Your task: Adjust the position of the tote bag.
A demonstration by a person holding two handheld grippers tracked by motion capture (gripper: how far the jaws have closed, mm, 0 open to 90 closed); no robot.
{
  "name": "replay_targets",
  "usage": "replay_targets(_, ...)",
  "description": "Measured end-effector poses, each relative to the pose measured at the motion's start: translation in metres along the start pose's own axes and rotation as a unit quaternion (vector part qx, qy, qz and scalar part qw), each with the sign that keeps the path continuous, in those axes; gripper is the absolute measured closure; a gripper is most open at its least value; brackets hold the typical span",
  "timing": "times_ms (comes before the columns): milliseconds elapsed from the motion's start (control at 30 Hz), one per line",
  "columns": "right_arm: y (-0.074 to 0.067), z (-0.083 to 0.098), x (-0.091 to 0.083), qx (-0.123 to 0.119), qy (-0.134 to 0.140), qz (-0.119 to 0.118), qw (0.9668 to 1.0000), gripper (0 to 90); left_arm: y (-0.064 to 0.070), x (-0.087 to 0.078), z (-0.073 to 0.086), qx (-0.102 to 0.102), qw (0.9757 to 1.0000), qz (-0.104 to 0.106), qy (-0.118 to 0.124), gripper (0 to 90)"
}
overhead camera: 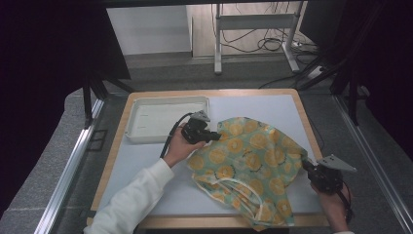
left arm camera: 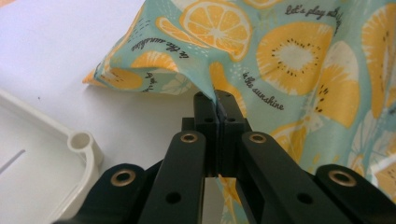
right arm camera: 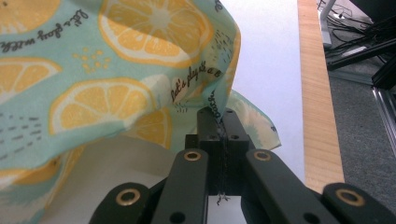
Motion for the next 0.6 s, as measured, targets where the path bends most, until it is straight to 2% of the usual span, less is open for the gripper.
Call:
replay_targets(267, 0.007, -0.014, 0.007, 0.003, 0.000, 0.003, 1.0000, 88.9, 0.007, -0.010, 0.012, -0.002, 0.9999, 0.009, 0.008, 89.7)
replay_targets(533, 0.011, -0.032, 0.018, -0.001, -0.009, 0.007, 0.9999, 89.0, 0.023, -0.018, 0.022, 0.019, 0.9998, 0.011, 0.003, 89.7)
replay_targets(600, 0.012, -0.035, 0.021, -0.002, -0.013, 0.009, 0.9999, 89.1, 0.026, -0.019, 0.025, 0.018, 0.9997, 0.013, 0.005, 89.7)
Point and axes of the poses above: each handheld gripper's, and its own axes: x roughly forward along the jaws, z roughly out of its underside, y roughly to its right, the point moved 2 cm from there along x, roughly forward along the jaws, and after that the axes turned 10 degrees about -y, right-handed, at the moved point
